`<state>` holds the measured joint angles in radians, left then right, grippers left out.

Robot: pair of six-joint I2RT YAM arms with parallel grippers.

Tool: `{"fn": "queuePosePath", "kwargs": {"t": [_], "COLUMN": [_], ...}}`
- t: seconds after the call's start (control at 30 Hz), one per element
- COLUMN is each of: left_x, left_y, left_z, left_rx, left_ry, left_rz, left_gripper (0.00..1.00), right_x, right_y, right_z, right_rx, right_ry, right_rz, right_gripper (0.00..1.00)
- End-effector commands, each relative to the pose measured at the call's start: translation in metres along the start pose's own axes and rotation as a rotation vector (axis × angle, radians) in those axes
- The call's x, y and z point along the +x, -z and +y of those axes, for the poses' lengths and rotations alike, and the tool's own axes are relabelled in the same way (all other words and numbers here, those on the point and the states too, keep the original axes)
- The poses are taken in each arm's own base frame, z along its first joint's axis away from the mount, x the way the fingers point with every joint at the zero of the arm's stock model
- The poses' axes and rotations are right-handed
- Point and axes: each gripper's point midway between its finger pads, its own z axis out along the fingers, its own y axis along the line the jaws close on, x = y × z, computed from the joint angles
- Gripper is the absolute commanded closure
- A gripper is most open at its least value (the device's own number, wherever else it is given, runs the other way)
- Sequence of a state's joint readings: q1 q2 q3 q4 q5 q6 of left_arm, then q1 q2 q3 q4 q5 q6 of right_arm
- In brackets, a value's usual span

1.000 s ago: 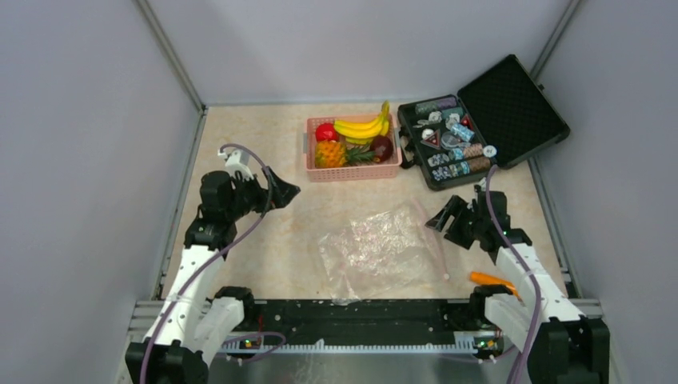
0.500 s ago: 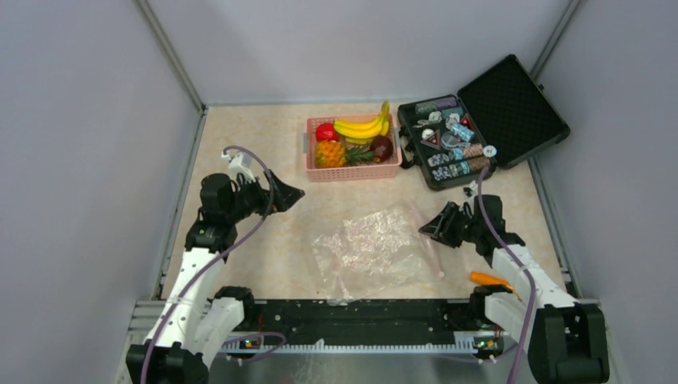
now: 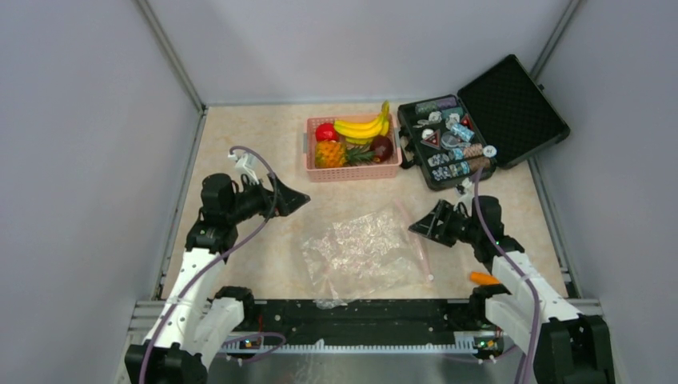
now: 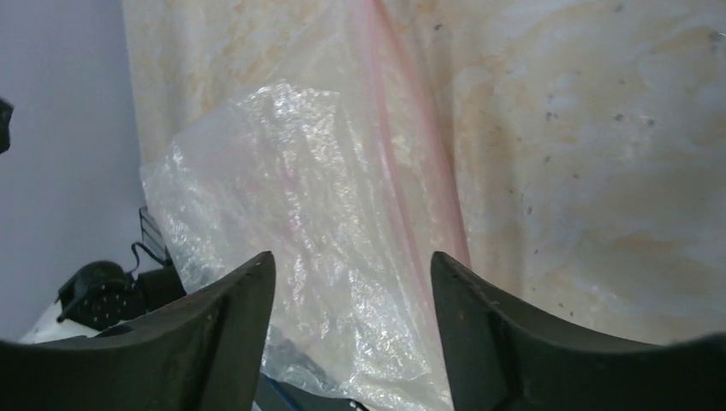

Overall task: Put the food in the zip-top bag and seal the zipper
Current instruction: Pick up the zipper food storage bag at the center of the board.

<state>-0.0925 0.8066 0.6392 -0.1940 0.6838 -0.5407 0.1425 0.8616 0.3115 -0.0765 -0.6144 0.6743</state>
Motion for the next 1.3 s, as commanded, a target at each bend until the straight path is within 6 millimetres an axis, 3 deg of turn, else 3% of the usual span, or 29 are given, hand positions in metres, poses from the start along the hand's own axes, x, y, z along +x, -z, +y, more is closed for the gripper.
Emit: {"fn": "queuePosePath", "kwargs": {"t": [0.0, 0.1, 0.33, 0.4, 0.5, 0.57, 0.63, 0.7, 0.93, 1.1, 1.27], "left_x": [-0.006, -0.004, -0.003, -0.003, 0.0, 0.003, 0.005, 0.007, 0.01, 0.009, 0.003], "left_y": [0.003, 0.003, 0.001, 0.001, -0.001, -0.003, -0.005, -0.007, -0.017, -0.023, -0.02], "left_z": [-0.018, -0.02, -0.022, -0.023, -0.028, -0.03, -0.031, -0.034, -0.053, -0.061, -0.054], "left_rx": [0.075, 0.088, 0.098, 0.101, 0.121, 0.123, 0.122, 0.122, 0.144, 0.136, 0.066], "left_ry": [-0.06, -0.071, -0.07, -0.07, -0.069, -0.068, -0.069, -0.074, -0.111, -0.137, -0.187], "left_rz": [-0.015, -0.008, 0.004, 0.009, 0.031, 0.045, 0.052, 0.057, 0.091, 0.099, 0.089], "left_gripper": [0.01, 0.01, 0.01, 0.01, 0.01, 0.01, 0.01, 0.01, 0.01, 0.01, 0.01], "right_x": [-0.004, 0.009, 0.041, 0.041, 0.035, 0.03, 0.027, 0.024, 0.023, 0.018, 0.004], "right_y": [0.003, -0.006, -0.023, -0.025, -0.026, -0.025, -0.024, -0.023, -0.003, 0.007, 0.007], "right_z": [-0.031, -0.033, -0.006, 0.005, 0.016, 0.021, 0.026, 0.034, 0.082, 0.096, 0.104], "right_rx": [0.183, 0.139, -0.053, -0.084, -0.112, -0.125, -0.144, -0.181, -0.376, -0.374, -0.342], "right_ry": [0.039, 0.018, 0.054, 0.093, 0.117, 0.118, 0.119, 0.119, 0.289, 0.462, 0.495], "right_rz": [-0.017, 0.048, 0.181, 0.185, 0.166, 0.141, 0.124, 0.11, 0.062, 0.041, -0.014], "right_gripper": [0.29, 0.31, 0.49, 0.55, 0.8, 0.84, 0.95, 1.0, 1.0, 1.0, 1.0]}}
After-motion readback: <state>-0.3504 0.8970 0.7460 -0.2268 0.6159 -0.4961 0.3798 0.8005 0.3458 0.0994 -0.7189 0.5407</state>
